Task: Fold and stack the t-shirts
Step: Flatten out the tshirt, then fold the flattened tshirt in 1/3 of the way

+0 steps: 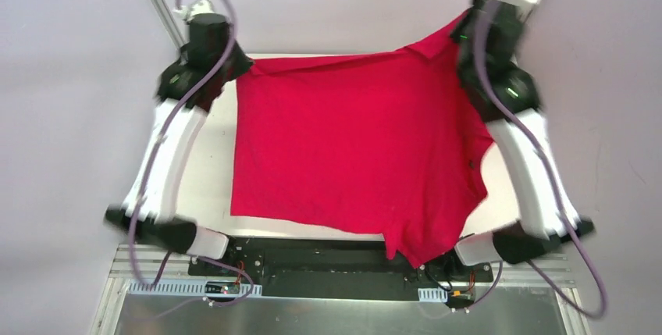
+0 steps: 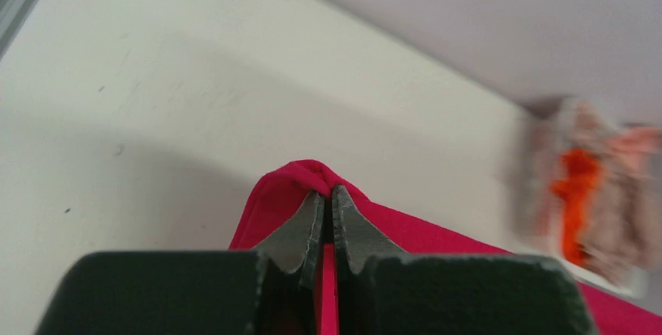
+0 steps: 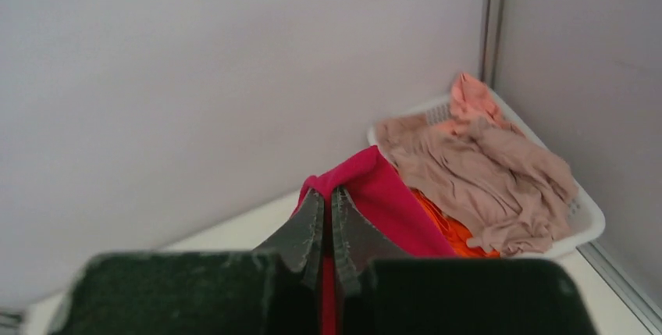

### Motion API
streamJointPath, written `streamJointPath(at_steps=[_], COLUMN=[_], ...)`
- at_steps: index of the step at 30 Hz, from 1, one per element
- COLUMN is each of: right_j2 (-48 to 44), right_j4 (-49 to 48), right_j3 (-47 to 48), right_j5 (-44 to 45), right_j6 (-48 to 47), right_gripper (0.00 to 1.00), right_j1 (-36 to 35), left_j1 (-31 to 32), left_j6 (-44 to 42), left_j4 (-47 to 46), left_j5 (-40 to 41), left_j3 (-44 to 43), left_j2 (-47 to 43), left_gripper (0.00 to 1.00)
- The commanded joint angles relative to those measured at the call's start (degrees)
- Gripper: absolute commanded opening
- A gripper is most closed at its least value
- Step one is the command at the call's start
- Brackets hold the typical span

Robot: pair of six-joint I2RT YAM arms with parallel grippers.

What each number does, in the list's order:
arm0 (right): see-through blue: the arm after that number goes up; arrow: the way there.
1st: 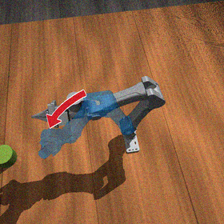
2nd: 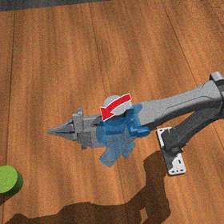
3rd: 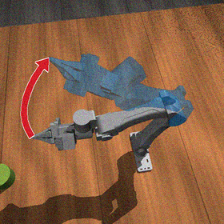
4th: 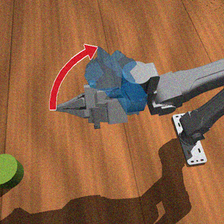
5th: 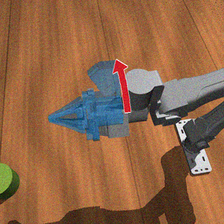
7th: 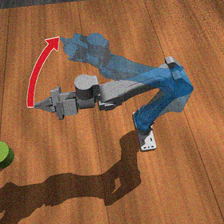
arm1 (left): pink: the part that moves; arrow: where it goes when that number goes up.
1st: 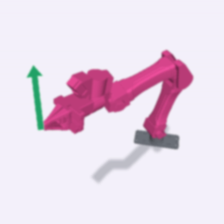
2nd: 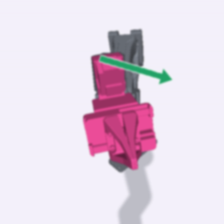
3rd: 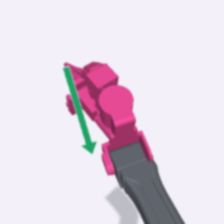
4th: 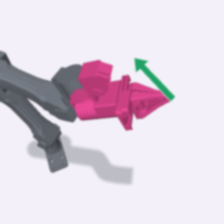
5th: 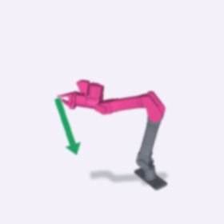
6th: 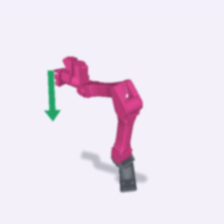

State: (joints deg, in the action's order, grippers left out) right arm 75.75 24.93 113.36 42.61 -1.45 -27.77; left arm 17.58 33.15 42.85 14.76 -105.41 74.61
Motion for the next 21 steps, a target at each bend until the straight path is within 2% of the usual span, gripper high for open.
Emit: streamJointPath(at_steps=[1, 5, 8, 11, 14, 21], right_j2=[13.9, 29.9, 44.3, 55.8, 61.5, 60.5], right_j4=[-2.7, -7.2, -3.9, 1.3, 2.6, -0.8], right_j3=[-6.6, -5.8, 4.5, 16.0, 20.9, 14.7], right_j5=[-3.9, -11.5, -14.0, -16.4, -16.2, -17.5], right_j6=[5.6, 6.4, 7.0, 8.6, 9.2, 11.0], right_gripper=[0.00, 0.00, 0.00, 0.00, 0.00, 0.00], right_j1=[7.7, 9.9, 10.4, 10.3, 10.4, 10.6], left_j1=[-6.2, -9.9, -10.4, -10.5, -11.0, -12.6], left_j6=[-0.6, -4.6, -7.9, -10.2, -11.2, -11.4], left_j4=[-0.8, -4.2, -4.5, -4.8, -5.1, -6.8], left_j5=[7.4, 6.8, 5.1, 6.4, 5.2, 3.8], left_j3=[3.7, -3.0, -12.6, -20.3, -24.0, -24.9], left_j2=[15.6, 36.8, 50.2, 59.6, 64.2, 66.3], left_gripper=[0.00, 0.00, 0.00, 0.00, 0.00, 0.00])
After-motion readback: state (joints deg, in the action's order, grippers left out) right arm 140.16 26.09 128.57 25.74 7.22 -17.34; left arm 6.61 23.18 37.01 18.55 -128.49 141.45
